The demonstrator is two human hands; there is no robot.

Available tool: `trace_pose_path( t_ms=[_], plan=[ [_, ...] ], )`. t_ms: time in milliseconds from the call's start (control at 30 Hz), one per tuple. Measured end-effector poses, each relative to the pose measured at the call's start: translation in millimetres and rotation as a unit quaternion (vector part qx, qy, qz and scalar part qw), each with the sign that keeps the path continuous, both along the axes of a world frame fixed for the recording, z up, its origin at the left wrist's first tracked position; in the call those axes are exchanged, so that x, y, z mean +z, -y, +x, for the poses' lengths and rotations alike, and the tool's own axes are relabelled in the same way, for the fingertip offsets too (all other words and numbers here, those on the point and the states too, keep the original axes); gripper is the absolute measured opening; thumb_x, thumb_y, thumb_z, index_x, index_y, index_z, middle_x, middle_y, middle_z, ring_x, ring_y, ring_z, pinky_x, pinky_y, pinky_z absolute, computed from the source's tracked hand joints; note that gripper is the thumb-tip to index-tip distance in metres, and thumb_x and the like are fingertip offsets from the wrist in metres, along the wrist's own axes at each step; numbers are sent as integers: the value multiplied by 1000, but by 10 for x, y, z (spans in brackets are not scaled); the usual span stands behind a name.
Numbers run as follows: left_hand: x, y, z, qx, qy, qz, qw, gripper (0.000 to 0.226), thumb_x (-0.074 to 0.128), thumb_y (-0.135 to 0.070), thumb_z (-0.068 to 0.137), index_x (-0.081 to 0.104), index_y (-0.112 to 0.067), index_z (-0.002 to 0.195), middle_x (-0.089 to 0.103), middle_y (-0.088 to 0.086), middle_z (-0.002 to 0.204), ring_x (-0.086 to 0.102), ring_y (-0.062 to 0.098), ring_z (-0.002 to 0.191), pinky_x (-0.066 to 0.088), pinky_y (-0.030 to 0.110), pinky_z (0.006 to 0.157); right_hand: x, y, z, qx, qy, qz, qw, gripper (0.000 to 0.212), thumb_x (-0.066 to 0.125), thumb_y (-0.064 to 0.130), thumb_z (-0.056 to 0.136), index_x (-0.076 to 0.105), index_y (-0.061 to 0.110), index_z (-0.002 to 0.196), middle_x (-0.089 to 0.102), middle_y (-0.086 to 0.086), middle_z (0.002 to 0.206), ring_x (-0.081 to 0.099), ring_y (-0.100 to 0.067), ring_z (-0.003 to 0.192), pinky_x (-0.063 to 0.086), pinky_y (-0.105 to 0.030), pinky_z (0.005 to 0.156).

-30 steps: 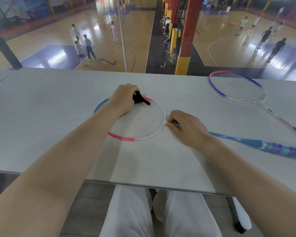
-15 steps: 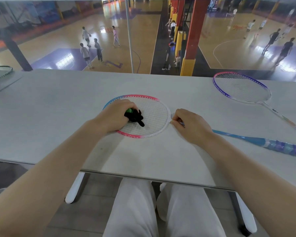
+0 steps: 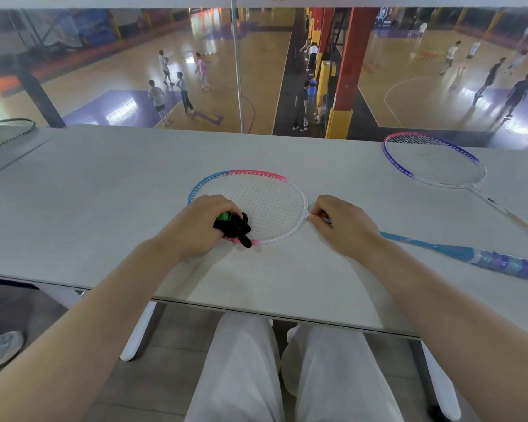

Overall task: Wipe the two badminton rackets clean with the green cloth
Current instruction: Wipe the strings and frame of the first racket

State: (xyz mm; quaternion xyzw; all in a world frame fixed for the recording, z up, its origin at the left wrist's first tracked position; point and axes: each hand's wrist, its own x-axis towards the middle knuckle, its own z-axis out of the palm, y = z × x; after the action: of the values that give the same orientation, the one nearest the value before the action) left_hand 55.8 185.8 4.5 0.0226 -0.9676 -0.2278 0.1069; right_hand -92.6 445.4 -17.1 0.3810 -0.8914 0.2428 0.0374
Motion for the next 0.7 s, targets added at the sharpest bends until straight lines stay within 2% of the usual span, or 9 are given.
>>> trace_pose_path(
  t_ms=[433,700],
  plan=[
    [0,-3,55,-6,6,1,1000,41,60,4,79,67,-30,100,63,-14,99,55,9,96,46,28,85,15,-7,17,11,-7,-5,1000,17,55,31,96,52,19,86,57,9,83,52,-16,76,44,-33,67],
    [20,102,228,-41,25,-23,999,41,61,1,80,67,-32,105,62,-19,101,52,6,99,40,21,89,31,-13,40,13,2,-5,1000,16,55,30,96,52,19,84,55,10,81,50,-15,76,36,-29,64]
  ],
)
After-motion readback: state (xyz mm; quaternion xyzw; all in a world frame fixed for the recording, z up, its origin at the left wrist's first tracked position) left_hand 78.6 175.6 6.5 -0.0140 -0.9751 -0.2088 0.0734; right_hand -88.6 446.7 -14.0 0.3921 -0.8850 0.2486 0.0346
